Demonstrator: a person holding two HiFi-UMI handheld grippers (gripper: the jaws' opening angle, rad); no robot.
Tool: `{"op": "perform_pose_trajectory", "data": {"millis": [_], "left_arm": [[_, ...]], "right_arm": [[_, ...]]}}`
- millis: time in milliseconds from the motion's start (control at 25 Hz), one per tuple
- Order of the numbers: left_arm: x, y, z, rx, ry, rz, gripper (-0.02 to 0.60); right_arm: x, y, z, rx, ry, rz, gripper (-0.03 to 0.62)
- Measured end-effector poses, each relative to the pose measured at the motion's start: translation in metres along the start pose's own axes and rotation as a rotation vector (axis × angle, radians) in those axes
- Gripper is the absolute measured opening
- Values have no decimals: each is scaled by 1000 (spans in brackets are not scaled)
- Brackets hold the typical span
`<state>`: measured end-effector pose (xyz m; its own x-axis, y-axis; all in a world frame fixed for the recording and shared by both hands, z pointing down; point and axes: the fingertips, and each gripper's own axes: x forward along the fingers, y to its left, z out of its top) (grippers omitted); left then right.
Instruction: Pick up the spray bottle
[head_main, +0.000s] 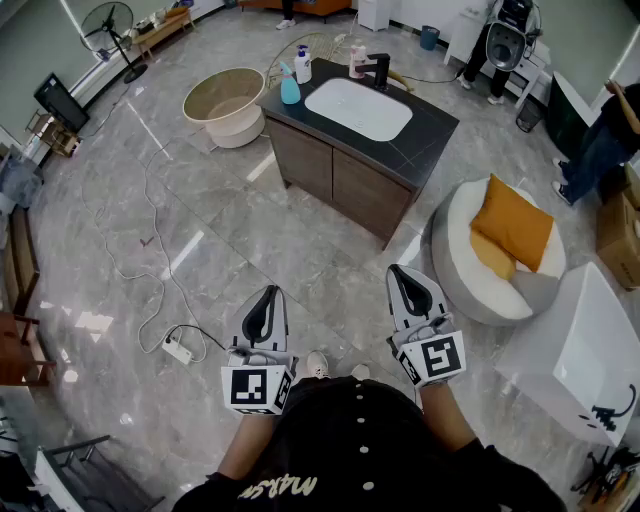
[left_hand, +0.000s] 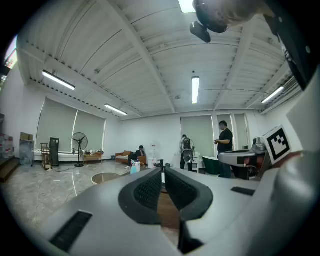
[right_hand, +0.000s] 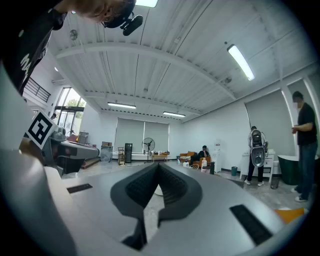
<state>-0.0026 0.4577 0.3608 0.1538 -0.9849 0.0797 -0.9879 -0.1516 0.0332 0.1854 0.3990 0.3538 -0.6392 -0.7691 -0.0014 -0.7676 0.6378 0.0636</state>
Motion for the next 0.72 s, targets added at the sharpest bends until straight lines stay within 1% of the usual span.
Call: {"op": "perform_pose_trajectory", "data": {"millis": [400, 560, 720], "left_arm": [[7, 7, 4, -5, 1, -5, 28], [7, 13, 0, -14, 11, -7, 28], [7, 22, -2, -8, 11, -24, 28]], "right_arm": [[10, 6, 0, 6, -3, 8, -6], [14, 8, 2, 15, -6, -7, -6], [20, 14, 0, 11, -1, -21, -5]]}}
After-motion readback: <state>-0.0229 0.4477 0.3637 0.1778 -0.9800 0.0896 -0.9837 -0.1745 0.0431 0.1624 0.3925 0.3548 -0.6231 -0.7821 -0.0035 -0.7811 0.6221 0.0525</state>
